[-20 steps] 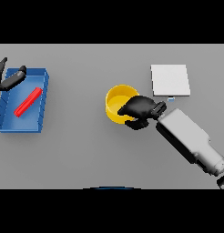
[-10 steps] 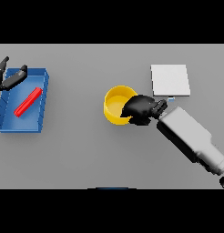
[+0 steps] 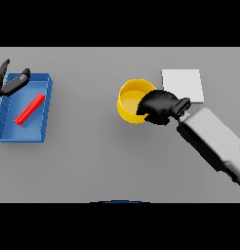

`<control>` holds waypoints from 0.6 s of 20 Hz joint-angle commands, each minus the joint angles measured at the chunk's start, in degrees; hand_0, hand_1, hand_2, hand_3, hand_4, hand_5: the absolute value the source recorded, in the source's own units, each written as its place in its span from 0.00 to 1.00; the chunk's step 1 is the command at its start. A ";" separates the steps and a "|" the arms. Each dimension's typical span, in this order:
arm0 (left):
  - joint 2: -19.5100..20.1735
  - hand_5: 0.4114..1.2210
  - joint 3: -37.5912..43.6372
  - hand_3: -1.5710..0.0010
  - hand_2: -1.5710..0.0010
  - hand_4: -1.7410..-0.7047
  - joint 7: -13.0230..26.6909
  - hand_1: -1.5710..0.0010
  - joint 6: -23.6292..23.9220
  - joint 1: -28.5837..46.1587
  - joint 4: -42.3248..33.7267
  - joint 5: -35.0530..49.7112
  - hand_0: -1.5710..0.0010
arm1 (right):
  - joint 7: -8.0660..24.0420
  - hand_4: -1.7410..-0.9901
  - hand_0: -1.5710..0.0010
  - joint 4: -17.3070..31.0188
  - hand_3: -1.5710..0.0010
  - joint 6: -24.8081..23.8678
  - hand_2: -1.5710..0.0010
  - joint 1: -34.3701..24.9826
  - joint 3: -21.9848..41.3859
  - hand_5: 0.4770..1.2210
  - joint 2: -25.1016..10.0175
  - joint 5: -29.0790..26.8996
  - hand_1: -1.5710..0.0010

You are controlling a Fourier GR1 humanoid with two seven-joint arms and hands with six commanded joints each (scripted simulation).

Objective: Pick up the red beaker and tilt it to pour out 1 green nut into yellow bowl. Pick up the yellow bowl and place it on the metallic measuring scale.

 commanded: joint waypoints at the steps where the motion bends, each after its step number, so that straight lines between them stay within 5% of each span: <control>1: 0.05 0.36 0.23 1.00 1.00 0.92 0.56 1.00 0.02 0.07 -0.42 0.34 1.00 | 0.96 0.00 0.01 -0.56 0.24 0.10 0.08 0.06 -0.17 1.00 -0.20 0.13 0.01; 7: 0.03 0.37 0.73 1.00 1.00 0.90 0.29 1.00 -0.24 0.75 -0.54 1.18 1.00 | 3.68 0.00 0.02 -1.50 0.24 0.97 0.05 -1.16 -3.17 1.00 -2.55 -0.82 0.00; 12: -0.31 0.40 0.85 1.00 1.00 0.87 1.46 1.00 0.18 1.13 -1.02 1.46 1.00 | 1.35 0.00 0.01 3.93 0.26 -4.78 0.02 -2.86 -6.74 1.00 -5.37 -0.23 0.00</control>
